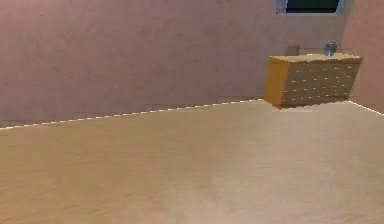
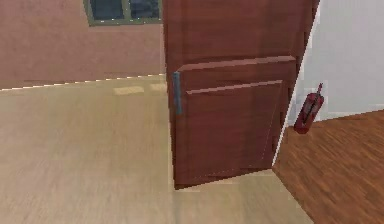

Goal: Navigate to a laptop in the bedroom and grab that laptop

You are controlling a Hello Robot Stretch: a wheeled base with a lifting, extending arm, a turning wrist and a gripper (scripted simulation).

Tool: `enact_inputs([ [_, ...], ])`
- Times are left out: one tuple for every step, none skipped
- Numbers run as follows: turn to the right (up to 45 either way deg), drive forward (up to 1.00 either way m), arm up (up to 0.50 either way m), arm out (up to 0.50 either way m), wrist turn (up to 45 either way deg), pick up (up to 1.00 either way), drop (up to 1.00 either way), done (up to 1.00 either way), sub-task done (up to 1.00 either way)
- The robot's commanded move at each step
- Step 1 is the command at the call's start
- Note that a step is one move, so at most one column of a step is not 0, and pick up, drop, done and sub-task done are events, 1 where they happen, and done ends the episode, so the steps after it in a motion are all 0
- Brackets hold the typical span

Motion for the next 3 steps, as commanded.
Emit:
enact_inputs([
  [-45.0,0.00,0.00,0.00,0.0,0.00,0.00,0.00,0.00],
  [-12.0,0.00,0.00,0.00,0.0,0.00,0.00,0.00,0.00],
  [0.0,0.45,0.00,0.00,0.0,0.00,0.00,0.00,0.00],
])
